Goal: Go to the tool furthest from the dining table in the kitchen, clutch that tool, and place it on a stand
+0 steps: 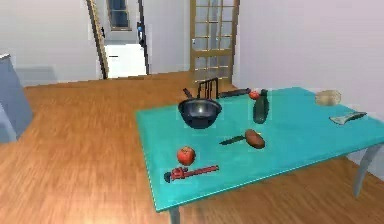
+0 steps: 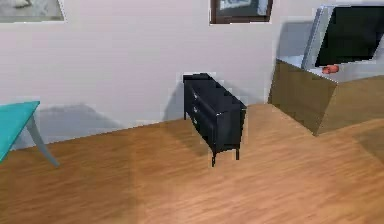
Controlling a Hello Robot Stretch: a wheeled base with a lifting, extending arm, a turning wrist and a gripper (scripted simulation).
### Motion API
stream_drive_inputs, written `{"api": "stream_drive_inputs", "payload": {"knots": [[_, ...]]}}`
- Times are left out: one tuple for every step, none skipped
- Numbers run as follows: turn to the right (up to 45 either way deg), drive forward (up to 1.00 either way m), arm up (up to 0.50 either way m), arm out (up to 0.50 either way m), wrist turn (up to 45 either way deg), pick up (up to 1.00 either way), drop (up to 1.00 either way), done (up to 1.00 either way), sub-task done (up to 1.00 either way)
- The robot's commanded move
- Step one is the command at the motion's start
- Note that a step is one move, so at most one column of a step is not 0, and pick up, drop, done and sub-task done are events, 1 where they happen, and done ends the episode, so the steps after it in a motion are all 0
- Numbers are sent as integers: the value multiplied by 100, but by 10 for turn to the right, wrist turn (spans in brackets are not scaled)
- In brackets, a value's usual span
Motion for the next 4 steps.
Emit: {"api": "stream_drive_inputs", "payload": {"knots": [[-450, 0, 0, 0, 0, 0, 0, 0, 0], [-270, 0, 0, 0, 0, 0, 0, 0, 0], [0, 20, 0, 0, 0, 0, 0, 0, 0], [0, 55, 0, 0, 0, 0, 0, 0, 0]]}}
